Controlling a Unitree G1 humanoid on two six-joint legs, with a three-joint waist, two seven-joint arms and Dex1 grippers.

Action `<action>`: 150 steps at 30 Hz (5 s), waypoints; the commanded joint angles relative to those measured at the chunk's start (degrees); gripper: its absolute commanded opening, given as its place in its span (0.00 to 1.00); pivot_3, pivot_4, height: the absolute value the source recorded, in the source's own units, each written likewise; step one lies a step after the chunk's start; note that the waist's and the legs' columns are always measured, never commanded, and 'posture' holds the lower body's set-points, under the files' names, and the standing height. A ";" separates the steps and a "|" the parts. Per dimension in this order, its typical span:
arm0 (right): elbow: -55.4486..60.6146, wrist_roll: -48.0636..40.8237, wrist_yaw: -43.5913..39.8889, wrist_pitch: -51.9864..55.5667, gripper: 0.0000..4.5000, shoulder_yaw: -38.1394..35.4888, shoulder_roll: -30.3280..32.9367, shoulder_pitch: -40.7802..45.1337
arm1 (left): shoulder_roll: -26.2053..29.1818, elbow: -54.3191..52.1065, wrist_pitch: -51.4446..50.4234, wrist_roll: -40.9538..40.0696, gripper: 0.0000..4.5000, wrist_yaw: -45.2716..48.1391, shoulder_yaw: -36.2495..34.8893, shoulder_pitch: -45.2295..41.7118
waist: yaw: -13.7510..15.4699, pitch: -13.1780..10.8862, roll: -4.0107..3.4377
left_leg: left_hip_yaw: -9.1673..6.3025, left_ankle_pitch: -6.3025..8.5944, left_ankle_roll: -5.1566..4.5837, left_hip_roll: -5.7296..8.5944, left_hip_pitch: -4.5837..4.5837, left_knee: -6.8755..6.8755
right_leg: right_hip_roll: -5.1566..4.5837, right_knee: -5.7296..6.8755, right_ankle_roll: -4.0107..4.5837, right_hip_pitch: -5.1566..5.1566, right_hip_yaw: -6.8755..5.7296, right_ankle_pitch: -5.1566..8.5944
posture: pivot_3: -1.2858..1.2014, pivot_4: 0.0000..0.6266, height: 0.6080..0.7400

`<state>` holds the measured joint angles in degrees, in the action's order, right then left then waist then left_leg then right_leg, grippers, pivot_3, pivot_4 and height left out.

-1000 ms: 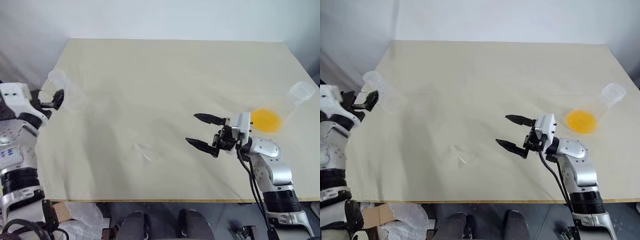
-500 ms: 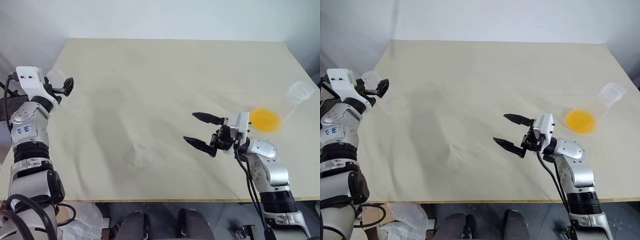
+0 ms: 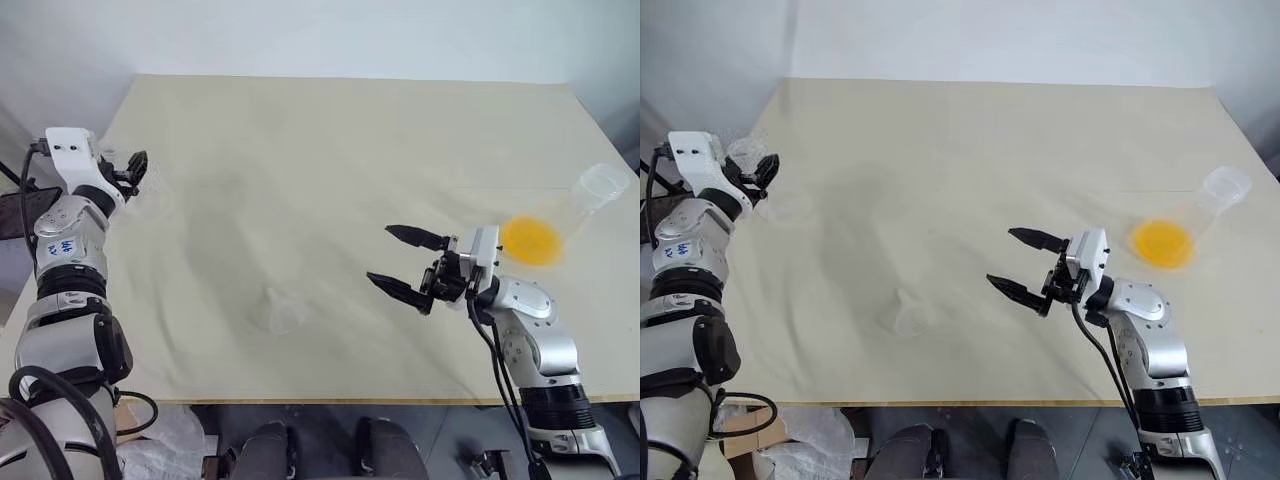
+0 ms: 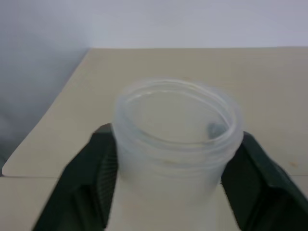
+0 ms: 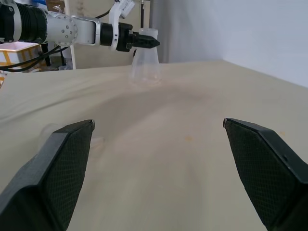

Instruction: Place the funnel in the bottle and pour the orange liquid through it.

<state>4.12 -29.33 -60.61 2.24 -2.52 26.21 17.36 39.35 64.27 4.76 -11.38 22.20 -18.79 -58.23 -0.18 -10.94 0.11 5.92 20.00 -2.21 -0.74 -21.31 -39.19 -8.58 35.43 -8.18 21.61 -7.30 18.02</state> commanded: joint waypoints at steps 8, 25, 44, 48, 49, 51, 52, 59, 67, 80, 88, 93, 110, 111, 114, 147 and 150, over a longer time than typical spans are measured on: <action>5.40 -0.39 2.26 -0.87 1.00 -4.79 3.05 -4.23 | -5.64 -18.58 -1.29 -8.02 0.52 21.74 2.74 0.27 | 0.66 -0.06 0.10 | -0.23 0.00 0.00 -0.03 -0.22 -0.19 | -0.05 0.05 0.00 0.00 -0.15 0.00 | 0.52 0.24 1.00; 14.50 -1.04 6.94 -3.45 1.00 -27.86 9.53 -34.14 | -31.11 -24.29 -2.83 -2.81 0.52 36.87 25.29 -0.21 | 1.45 -0.07 0.11 | 0.15 -0.04 -0.05 -0.02 -0.27 -0.36 | 0.11 -0.41 -0.05 -0.08 0.11 -0.03 | 0.52 0.24 1.00; 17.52 -0.79 9.12 -4.57 1.00 -24.25 5.49 -36.03 | -31.26 -18.34 -0.52 -1.21 0.90 40.82 23.02 -3.34 | 1.64 -0.07 0.11 | 0.12 -0.02 -0.14 0.01 -0.30 -0.39 | 0.05 -0.40 -0.06 -0.07 0.12 -0.03 | 0.52 0.24 1.00; 15.47 -0.88 7.57 -4.63 1.00 -23.48 6.87 -33.08 | -26.37 -24.65 -2.51 -2.63 0.90 43.86 21.53 0.92 | 1.36 -0.06 0.09 | 0.12 -0.02 -0.13 -0.01 -0.24 -0.38 | 0.06 -0.33 -0.05 -0.07 0.13 -0.03 | 0.52 0.24 1.00; 14.84 -0.96 7.04 -4.51 1.00 -23.19 7.39 -31.95 | -24.85 -27.00 -3.08 -3.24 0.90 44.34 20.88 2.34 | 1.32 -0.06 0.08 | 0.12 -0.02 -0.13 -0.01 -0.24 -0.38 | 0.06 -0.32 -0.05 -0.07 0.13 -0.03 | 0.52 0.24 1.00; 14.03 -1.21 6.20 -4.40 1.00 -22.71 8.16 -30.50 | -22.96 -31.61 -3.07 -4.69 0.90 44.95 19.57 4.78 | 1.35 -0.06 0.08 | 0.10 -0.02 -0.13 -0.08 -0.24 -0.40 | 0.06 -0.31 -0.05 -0.06 0.13 -0.03 | 0.52 0.24 1.00; 13.62 -1.39 5.73 -4.15 1.00 -22.23 8.59 -29.47 | -21.67 -34.22 -4.43 -5.62 0.90 44.24 18.42 6.11 | 1.42 -0.07 0.08 | 0.09 -0.02 -0.13 -0.11 -0.24 -0.40 | 0.05 -0.29 -0.05 -0.06 0.13 -0.03 | 0.52 0.24 1.00; 12.66 -3.47 0.25 -0.19 1.00 -15.11 11.61 -20.81 | -11.54 -55.86 -10.52 -10.96 1.00 36.80 7.61 23.21 | 0.86 -0.05 0.04 | -0.04 -0.01 -0.14 -0.23 -0.23 -0.50 | -0.04 -0.10 -0.05 -0.08 0.13 -0.03 | 0.52 0.24 1.00; 8.30 -0.70 -9.55 -0.88 1.00 -4.46 14.19 -9.90 | -8.12 -77.76 -14.73 -15.72 1.00 27.82 -11.27 60.33 | -0.01 -0.07 0.04 | -0.22 0.02 -0.12 -0.28 -0.17 -0.47 | -0.09 -0.02 -0.04 -0.14 0.06 -0.02 | 0.52 0.24 1.00; 2.80 -0.24 -14.65 -1.54 1.00 -2.73 14.53 -4.85 | -14.44 -99.85 -19.54 -18.86 1.00 19.23 -8.97 83.74 | 1.50 -0.08 0.02 | -0.52 0.24 -0.17 -0.18 -0.14 -0.62 | -0.42 -0.69 0.00 -0.59 0.26 0.00 | 0.52 0.24 1.00; 1.66 0.79 -12.11 -3.02 1.00 -7.94 16.29 -9.74 | -14.47 -97.99 -25.88 -14.41 1.00 12.02 6.78 69.93 | 1.56 -0.06 -0.02 | -0.43 0.24 -0.18 -0.20 -0.10 -0.62 | -0.19 -0.41 0.00 -0.59 -0.05 -0.01 | 0.52 0.24 1.00; 4.75 0.03 -9.86 -2.35 1.00 -9.60 16.08 -13.91 | -15.24 -96.13 -27.67 -13.98 1.00 11.09 12.91 65.27 | 1.25 -0.04 -0.06 | -0.35 0.24 -0.17 -0.28 -0.08 -0.60 | -0.06 -0.44 -0.01 -0.58 -0.04 -0.01 | 0.52 0.24 1.00; 7.04 -0.21 -5.03 -2.15 1.00 -8.63 14.50 -14.94 | -13.94 -89.39 -26.75 -7.66 0.74 7.94 15.17 63.64 | 1.50 -0.04 -0.07 | -0.31 0.24 -0.15 -0.32 -0.04 -0.60 | -0.06 -0.47 0.00 -0.59 0.04 -0.01 | 0.52 0.24 1.00; 7.04 -0.14 -4.90 -2.19 1.00 -8.49 14.34 -14.84 | -14.14 -89.20 -26.63 -7.46 0.68 7.91 15.51 63.51 | 1.51 -0.04 -0.07 | -0.31 0.24 -0.15 -0.32 -0.04 -0.60 | -0.06 -0.48 0.00 -0.59 0.03 -0.01 | 0.52 0.24 1.00; 7.16 -0.04 -4.58 -2.35 1.00 -8.21 14.05 -14.78 | -14.68 -88.89 -26.32 -7.39 0.47 7.85 15.85 63.44 | 1.51 -0.04 -0.07 | -0.31 0.24 -0.15 -0.32 -0.04 -0.60 | -0.07 -0.48 0.00 -0.59 0.04 -0.01 | 0.52 0.24 1.00; 21.51 -6.61 23.23 -3.02 1.00 -25.00 -1.66 -28.13 | -1.48 -44.96 -82.31 -38.00 0.00 32.37 22.86 -16.63 | 1.42 -0.10 -0.12 | -0.10 0.07 0.11 -0.07 -0.22 -0.43 | 0.27 -0.22 -0.02 -0.10 0.30 0.02 | 0.52 0.24 1.00; 22.36 -5.34 24.65 -4.28 1.00 -23.86 -3.48 -27.63 | -5.63 -36.23 -83.97 -34.23 0.00 32.58 25.62 -23.58 | 1.37 -0.10 -0.14 | -0.03 0.06 0.13 -0.07 -0.22 -0.42 | 0.30 -0.23 -0.02 -0.07 0.40 0.04 | 0.52 0.24 1.00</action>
<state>24.09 -34.51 -36.95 -0.24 -25.87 23.27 -10.19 34.36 24.60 -78.53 -47.68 54.03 5.95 -79.38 1.19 -11.04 -0.03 5.95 20.07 -2.09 -0.81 -21.49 -39.56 -8.28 35.19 -8.21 21.57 -6.83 18.06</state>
